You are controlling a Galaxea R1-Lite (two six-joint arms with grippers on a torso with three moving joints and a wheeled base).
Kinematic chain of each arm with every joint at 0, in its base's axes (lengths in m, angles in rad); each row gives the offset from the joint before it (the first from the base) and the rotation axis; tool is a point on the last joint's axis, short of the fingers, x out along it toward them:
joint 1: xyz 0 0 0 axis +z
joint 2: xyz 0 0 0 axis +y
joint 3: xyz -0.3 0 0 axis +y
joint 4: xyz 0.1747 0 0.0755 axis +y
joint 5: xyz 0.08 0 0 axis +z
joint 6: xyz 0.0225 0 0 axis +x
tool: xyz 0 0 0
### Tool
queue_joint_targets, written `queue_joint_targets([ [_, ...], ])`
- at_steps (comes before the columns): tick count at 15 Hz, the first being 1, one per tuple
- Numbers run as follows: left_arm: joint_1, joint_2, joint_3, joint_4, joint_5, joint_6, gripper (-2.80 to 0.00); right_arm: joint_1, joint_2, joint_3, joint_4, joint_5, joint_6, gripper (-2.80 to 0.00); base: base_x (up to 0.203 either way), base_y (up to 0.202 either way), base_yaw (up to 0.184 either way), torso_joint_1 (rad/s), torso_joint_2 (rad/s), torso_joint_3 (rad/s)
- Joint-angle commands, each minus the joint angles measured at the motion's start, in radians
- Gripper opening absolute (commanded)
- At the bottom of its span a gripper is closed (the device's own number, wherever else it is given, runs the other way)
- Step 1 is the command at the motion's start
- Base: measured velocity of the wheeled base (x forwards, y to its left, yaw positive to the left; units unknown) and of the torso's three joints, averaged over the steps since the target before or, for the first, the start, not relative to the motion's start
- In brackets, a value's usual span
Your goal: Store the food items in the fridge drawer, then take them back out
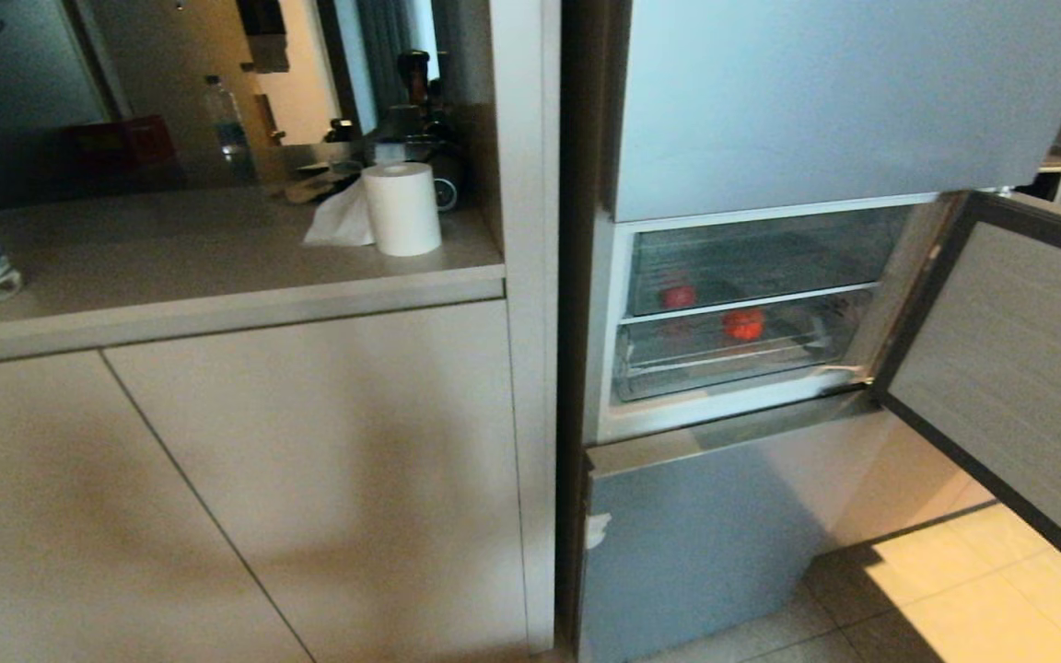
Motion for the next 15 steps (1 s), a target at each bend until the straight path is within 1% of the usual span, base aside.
queue_joint_targets([
  [1, 0.0, 0.001, 0.0, 0.0, 0.0, 0.0, -2.8, 0.0, 0.001, 0.0, -0.001, 0.0, 0.0, -2.8, 0.0, -0.011, 0.183, 0.007, 0.0, -0.002],
  [3, 0.0, 0.001, 0.0, 0.0, 0.0, 0.0, -2.8, 0.0, 0.001, 0.0, -0.001, 0.0, 0.001, -2.8, 0.0, -0.011, 0.16, 0.002, 0.0, 0.004],
  [5, 0.0, 0.001, 0.0, 0.0, 0.0, 0.0, -2.8, 0.0, 0.001, 0.0, 0.001, 0.0, 0.001, -2.8, 0.001, -0.004, 0.091, 0.002, 0.0, 0.001],
  [12, 0.0, 0.001, 0.0, 0.0, 0.001, 0.0, -2.8, 0.0, 0.001, 0.0, 0.001, -0.001, 0.002, -2.8, 0.0, 0.0, 0.0, -0.002, 0.01, 0.003],
  [15, 0.0, 0.001, 0.0, 0.0, 0.002, -0.001, -2.8, 0.0, 0.001, 0.0, 0.001, 0.0, 0.001, -2.8, 0.0, 0.0, 0.0, -0.144, 0.3, 0.15],
])
